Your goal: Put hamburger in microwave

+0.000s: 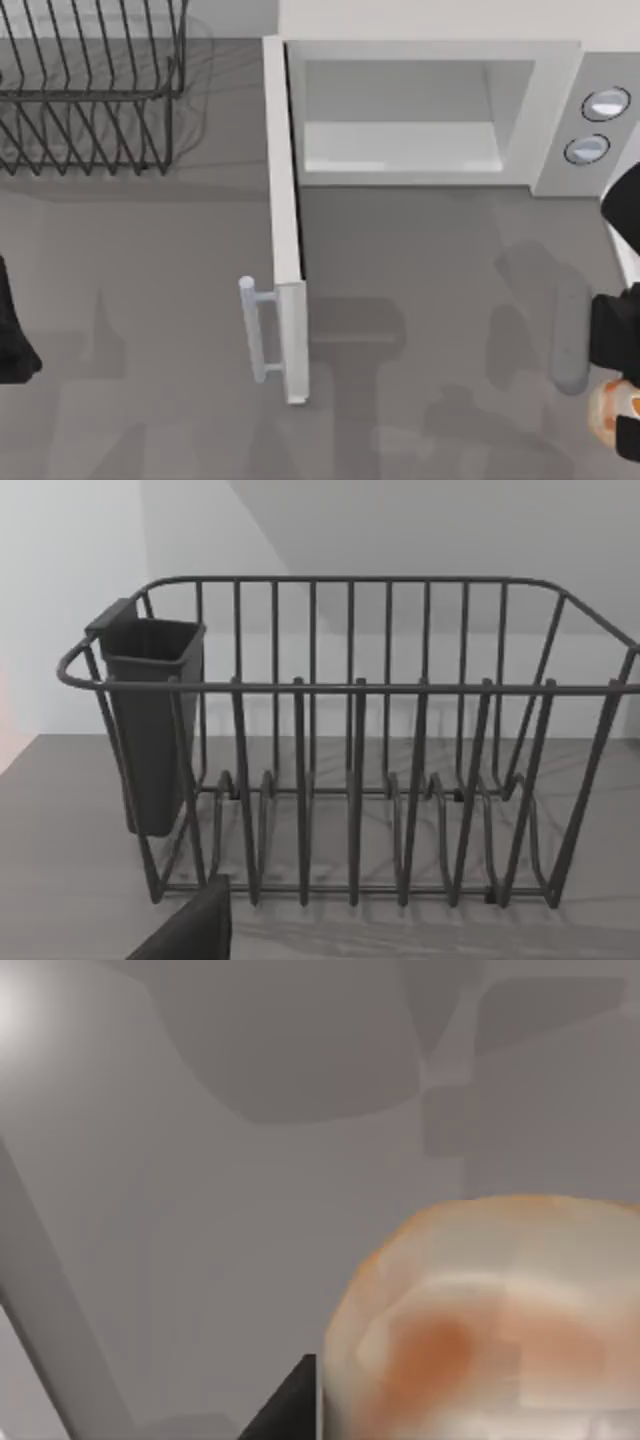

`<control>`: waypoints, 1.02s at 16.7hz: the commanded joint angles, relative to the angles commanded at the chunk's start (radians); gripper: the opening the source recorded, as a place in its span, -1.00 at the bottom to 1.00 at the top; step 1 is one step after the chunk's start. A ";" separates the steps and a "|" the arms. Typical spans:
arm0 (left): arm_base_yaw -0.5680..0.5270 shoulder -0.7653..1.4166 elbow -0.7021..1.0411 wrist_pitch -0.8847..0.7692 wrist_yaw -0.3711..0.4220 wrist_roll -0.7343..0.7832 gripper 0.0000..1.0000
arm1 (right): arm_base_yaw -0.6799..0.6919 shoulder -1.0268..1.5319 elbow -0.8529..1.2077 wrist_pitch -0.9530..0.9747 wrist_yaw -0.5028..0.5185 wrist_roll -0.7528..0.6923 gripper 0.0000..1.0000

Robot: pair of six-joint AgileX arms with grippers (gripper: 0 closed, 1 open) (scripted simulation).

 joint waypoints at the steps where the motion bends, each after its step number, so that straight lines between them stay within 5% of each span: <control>1: 0.000 0.000 0.000 0.000 0.000 0.000 1.00 | 0.000 -0.016 0.024 -0.041 0.000 -0.001 -1.00; 10: 0.000 0.000 0.000 0.000 0.000 0.000 1.00 | 0.003 -0.033 0.066 -0.090 0.005 0.009 -1.00; 17: 0.000 0.000 0.000 0.000 0.000 0.000 1.00 | 0.051 0.202 0.171 0.252 0.143 0.239 -1.00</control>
